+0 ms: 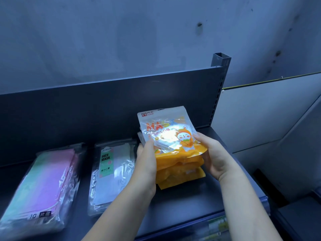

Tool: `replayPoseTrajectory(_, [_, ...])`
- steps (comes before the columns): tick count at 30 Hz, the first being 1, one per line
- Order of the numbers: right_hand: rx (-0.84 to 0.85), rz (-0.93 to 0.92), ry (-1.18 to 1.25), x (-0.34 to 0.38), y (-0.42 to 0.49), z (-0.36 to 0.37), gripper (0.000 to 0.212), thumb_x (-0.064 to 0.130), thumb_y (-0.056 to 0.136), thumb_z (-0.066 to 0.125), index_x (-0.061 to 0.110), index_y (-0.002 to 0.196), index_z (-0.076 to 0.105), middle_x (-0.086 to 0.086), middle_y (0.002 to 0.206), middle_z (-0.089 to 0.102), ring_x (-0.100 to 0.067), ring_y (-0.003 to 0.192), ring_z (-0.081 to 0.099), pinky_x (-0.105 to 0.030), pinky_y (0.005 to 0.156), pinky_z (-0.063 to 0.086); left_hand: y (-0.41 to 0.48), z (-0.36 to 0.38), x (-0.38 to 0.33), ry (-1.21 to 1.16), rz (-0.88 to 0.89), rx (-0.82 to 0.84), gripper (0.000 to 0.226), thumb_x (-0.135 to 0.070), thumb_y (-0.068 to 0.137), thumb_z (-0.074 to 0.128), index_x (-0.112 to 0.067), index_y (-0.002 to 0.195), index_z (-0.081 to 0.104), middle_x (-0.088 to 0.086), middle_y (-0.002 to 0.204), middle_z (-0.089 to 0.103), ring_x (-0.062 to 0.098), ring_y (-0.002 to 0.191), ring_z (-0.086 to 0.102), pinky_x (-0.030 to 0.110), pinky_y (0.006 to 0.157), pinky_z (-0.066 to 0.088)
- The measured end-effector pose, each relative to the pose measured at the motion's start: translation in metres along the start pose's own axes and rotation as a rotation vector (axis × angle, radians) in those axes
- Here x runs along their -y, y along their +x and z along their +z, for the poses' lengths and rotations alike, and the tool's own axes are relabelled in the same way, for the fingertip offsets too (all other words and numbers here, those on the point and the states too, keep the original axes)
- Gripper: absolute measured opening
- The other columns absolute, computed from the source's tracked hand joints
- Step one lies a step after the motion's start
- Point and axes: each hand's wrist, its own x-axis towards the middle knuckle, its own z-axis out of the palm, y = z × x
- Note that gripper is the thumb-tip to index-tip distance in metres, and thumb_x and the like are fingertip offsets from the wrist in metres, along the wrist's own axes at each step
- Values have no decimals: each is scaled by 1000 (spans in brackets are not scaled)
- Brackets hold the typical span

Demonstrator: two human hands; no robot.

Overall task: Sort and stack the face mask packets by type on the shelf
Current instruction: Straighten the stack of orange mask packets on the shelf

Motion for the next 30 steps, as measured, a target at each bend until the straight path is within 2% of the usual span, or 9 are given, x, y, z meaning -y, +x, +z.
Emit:
replayPoseTrajectory(2, [-1, 47, 19, -2, -1, 1, 43, 47, 101, 54, 18, 128, 72, -14, 117, 79, -32, 100, 77, -56, 90, 57, 0, 1, -2, -6, -11, 11, 52, -59, 82, 52, -38, 126, 69, 0, 112, 80, 25, 98, 79, 46, 83, 65])
replayPoseTrajectory(7, [17, 73, 27, -4, -1, 6, 53, 58, 99, 52, 19, 127, 74, -14, 118, 79, -32, 100, 76, -50, 86, 57, 3, 3, -8, 6, -12, -5, 42, -52, 91, 50, -32, 119, 74, 1, 101, 83, 25, 91, 80, 37, 71, 64])
replayPoseTrajectory(11, [31, 51, 53, 0, -1, 6, 49, 53, 100, 54, 18, 130, 70, -14, 119, 79, -31, 101, 77, -45, 75, 64, 2, -1, -11, 14, -28, -5, 35, -46, 95, 49, -30, 114, 74, 2, 93, 83, 25, 89, 79, 35, 69, 63])
replayPoseTrajectory(14, [41, 26, 60, 2, -1, 8, 47, 49, 103, 51, 18, 134, 68, -13, 121, 78, -30, 101, 78, -46, 75, 65, 3, -5, -10, 21, -34, 1, 37, -44, 96, 46, -30, 115, 74, 2, 96, 83, 26, 92, 79, 40, 78, 65])
replayPoseTrajectory(17, [37, 31, 71, 2, -1, 9, 44, 45, 103, 53, 16, 132, 68, -14, 119, 79, -30, 98, 79, -47, 76, 65, 6, -6, -6, 7, -21, -1, 40, -53, 96, 47, -34, 122, 70, 1, 104, 82, 25, 96, 79, 43, 83, 65])
replayPoseTrajectory(22, [23, 50, 79, 3, 1, 9, 47, 44, 99, 59, 13, 132, 68, -15, 118, 79, -30, 96, 79, -41, 70, 66, 6, -2, 0, -7, -17, 14, 42, -59, 94, 49, -39, 127, 66, -2, 111, 80, 23, 97, 79, 40, 78, 66])
replayPoseTrajectory(26, [-2, 55, 98, 4, 2, 7, 47, 48, 101, 57, 14, 130, 70, -15, 117, 79, -31, 95, 79, -45, 71, 65, 3, 0, -1, -1, -3, 39, 37, -55, 99, 48, -40, 127, 66, -4, 106, 81, 18, 92, 79, 28, 61, 61])
replayPoseTrajectory(28, [-32, 60, 114, 3, 2, 7, 46, 48, 100, 58, 14, 129, 70, -15, 117, 79, -34, 99, 78, -50, 80, 63, 6, -2, -3, 38, 7, 59, 37, -56, 98, 49, -40, 127, 65, -4, 106, 82, 19, 92, 79, 30, 66, 63])
replayPoseTrajectory(30, [-61, 73, 129, 2, 2, 10, 46, 47, 99, 60, 13, 127, 71, -17, 116, 79, -36, 100, 77, -55, 89, 58, 11, -6, -6, 83, 3, 98, 45, -62, 92, 53, -38, 128, 66, -4, 107, 82, 22, 97, 79, 41, 86, 64])
